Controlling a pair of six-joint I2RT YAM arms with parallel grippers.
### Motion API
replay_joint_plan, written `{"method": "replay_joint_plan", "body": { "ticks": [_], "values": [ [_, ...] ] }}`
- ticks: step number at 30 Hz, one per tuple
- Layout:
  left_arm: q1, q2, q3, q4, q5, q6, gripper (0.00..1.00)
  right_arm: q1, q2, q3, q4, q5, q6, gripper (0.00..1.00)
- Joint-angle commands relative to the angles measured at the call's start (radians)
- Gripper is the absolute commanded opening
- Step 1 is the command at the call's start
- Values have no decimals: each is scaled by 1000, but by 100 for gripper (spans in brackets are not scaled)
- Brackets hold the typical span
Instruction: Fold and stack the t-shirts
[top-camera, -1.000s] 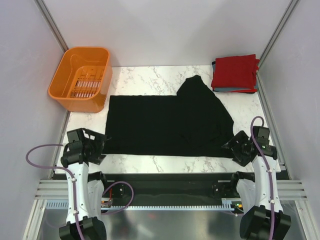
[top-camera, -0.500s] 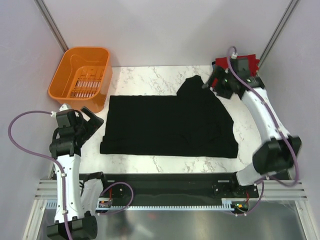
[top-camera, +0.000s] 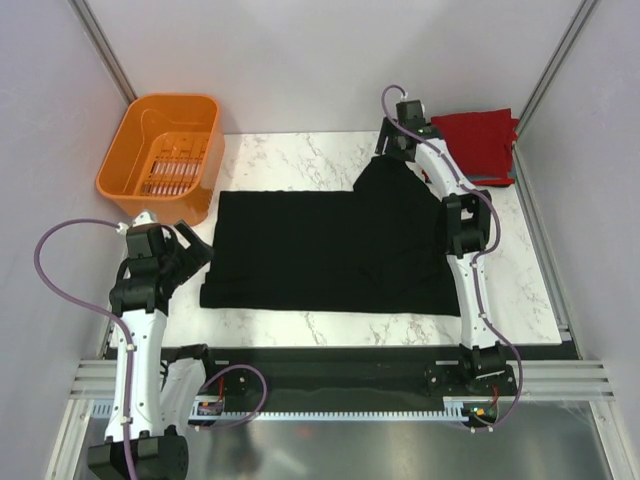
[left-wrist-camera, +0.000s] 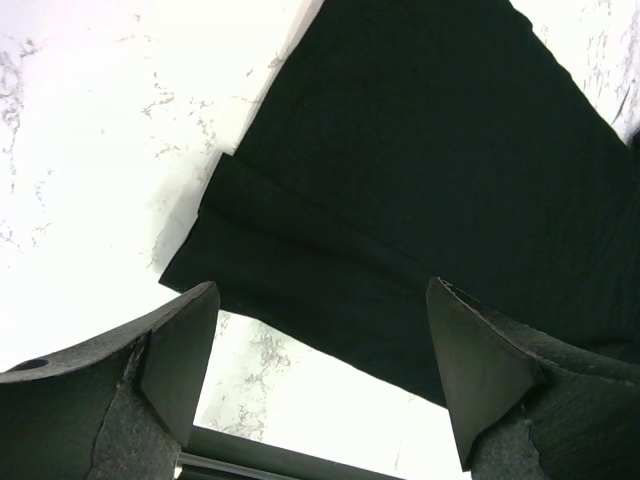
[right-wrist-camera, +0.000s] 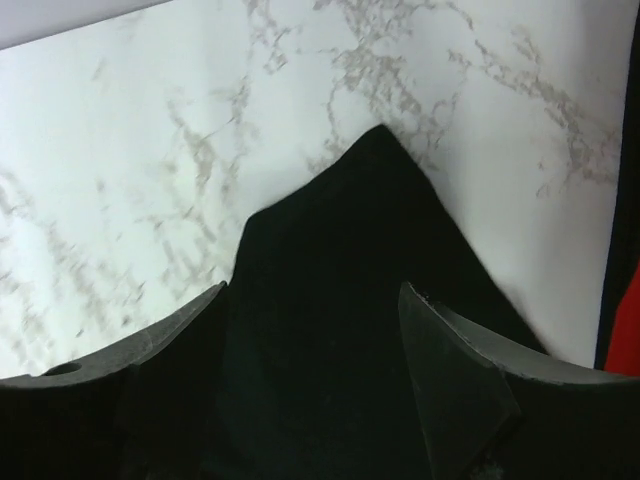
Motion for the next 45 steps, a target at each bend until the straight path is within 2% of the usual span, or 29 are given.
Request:
{"method": "replay_joint_plan", "body": {
  "ticks": [1,3,9,14,22,25,26,28,29,32,35,38,41,42,45],
  "values": [
    [-21,-6,5,35,-16,45,91,2,63,82,187,121,-49,75],
    [-30,-8,2,37,-18,43,91,12,105,120,218,170,-64,75],
    [-35,-8,1,37,-24,39,91,32,133,55,287,320,-113,76],
    [-44,-3,-1,37,-22,37,91,35,169,47,298,314,-113,75],
    [-44,-5,-1,37,-27,36,91,39,172,-30,302,306,-101,67],
    [-44,-2,-1,37,-25,37,91,39,172,-36,302,305,-102,56],
    [-44,-2,-2,37,-25,36,91,39,171,-36,301,306,-104,41],
    [-46,0,-1,35,-25,37,91,39,159,-40,301,311,-102,27],
    [-47,1,-1,37,-24,36,91,39,153,-44,301,308,-99,12],
    [-46,-2,-2,37,-27,36,91,42,99,-70,301,290,-98,0],
    [-47,0,-2,37,-28,33,91,47,12,-105,304,205,-125,0],
    [-47,15,-1,42,-73,25,91,71,-181,-212,302,184,-183,0],
    [-46,41,10,60,-67,0,90,88,-338,-423,302,243,-179,0],
    [-47,61,19,65,-53,-19,90,88,-446,-550,304,254,-165,0],
    [-67,124,71,83,-57,-36,87,87,-652,-796,304,251,-124,0]
  ]
}}
